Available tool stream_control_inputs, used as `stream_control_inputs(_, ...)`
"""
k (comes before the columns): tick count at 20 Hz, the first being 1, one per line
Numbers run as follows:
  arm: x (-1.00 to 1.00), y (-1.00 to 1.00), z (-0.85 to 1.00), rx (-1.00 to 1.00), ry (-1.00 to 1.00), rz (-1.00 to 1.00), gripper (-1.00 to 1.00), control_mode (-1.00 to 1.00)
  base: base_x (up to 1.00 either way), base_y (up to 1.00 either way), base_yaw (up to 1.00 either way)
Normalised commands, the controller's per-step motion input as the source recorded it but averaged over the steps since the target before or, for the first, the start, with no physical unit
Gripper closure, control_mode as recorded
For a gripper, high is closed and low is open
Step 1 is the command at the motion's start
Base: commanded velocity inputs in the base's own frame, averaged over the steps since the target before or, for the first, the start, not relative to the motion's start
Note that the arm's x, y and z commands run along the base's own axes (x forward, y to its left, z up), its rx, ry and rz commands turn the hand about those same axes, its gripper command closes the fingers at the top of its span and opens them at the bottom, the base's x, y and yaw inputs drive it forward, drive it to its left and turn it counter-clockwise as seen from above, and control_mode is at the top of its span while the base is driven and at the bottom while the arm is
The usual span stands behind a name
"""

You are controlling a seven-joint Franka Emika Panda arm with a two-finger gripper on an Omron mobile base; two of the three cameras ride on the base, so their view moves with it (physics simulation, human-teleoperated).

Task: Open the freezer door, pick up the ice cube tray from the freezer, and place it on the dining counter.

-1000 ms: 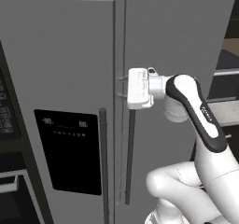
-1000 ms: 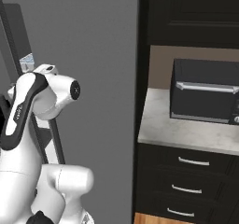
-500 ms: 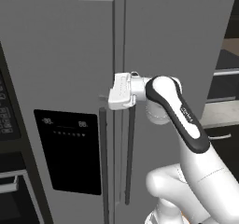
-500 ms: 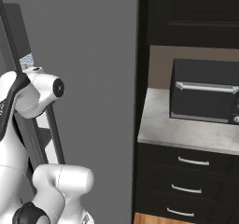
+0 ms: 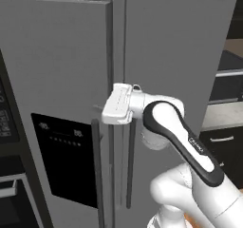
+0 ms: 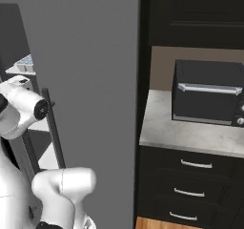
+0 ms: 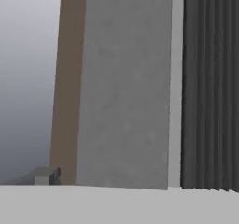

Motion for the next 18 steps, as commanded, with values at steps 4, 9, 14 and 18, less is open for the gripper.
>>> stream_control_inputs(4, -1.0, 1.0, -0.06, -0.09, 0.0, 0.33, -1.0, -1.0, 0.0, 0.0, 0.0)
stream_control_inputs(9, -1.0, 0.92, -0.02, -0.06, 0.0, 0.21, -1.0, -1.0, 0.0, 0.0, 0.0)
stream_control_inputs(14, -0.72, 0.54, 0.02, -0.01, 0.0, 0.05, -1.0, -1.0, 0.0, 0.0, 0.0)
stream_control_inputs(18, -0.48, -0.22, 0.18, 0.0, 0.0, -0.05, -1.0, -1.0, 0.0, 0.0, 0.0)
